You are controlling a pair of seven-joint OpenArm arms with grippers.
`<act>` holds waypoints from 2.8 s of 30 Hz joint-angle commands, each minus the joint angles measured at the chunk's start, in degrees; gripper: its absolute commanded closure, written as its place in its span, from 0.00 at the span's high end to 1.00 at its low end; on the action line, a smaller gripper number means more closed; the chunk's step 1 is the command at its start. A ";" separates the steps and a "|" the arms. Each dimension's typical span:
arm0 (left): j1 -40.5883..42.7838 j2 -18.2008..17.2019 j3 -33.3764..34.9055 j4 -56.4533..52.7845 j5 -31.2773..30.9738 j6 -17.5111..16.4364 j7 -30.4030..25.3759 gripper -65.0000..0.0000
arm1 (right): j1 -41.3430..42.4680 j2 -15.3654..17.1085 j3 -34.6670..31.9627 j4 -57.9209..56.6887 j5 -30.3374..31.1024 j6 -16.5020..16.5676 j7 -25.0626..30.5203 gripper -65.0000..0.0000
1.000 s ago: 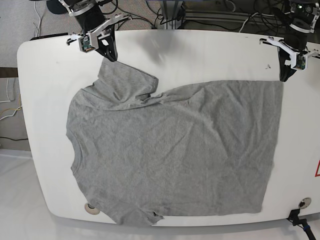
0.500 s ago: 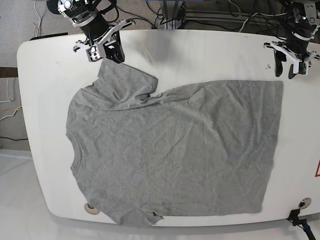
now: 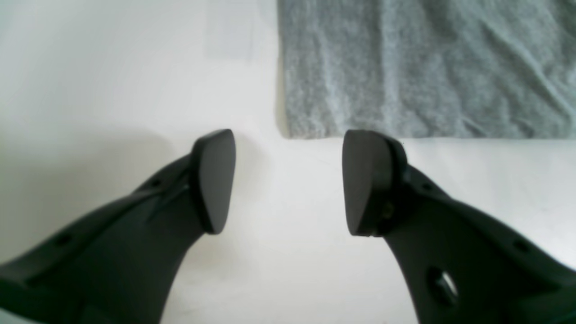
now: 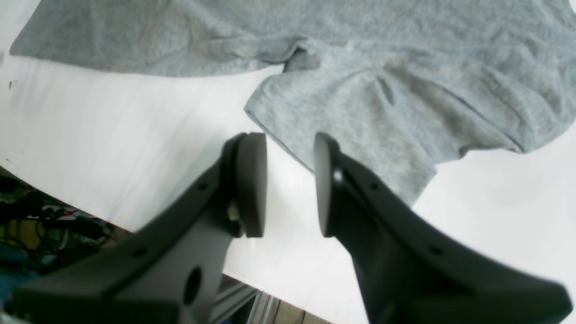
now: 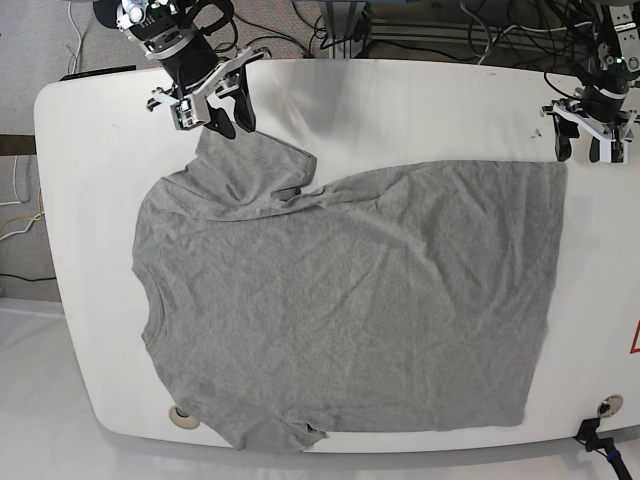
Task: Fold the T-shirt properly
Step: 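Move both grippers down toward the collar edge of the grey shirt, then position the left gripper at the shirt corner, right gripper at the sleeve seam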
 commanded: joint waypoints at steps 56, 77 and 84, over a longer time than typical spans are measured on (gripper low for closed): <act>-16.73 2.61 2.34 -10.79 -3.97 -4.28 2.87 0.51 | 0.32 0.93 1.02 -0.39 1.55 0.50 1.61 0.20; -17.97 2.30 3.76 -13.52 -2.48 -4.72 2.50 0.53 | 0.49 0.98 1.16 -3.90 1.59 -0.11 1.79 0.22; -18.38 2.25 4.37 -13.66 -2.73 -5.68 -0.51 0.09 | 0.84 1.13 3.31 -6.68 2.18 -0.05 1.31 0.22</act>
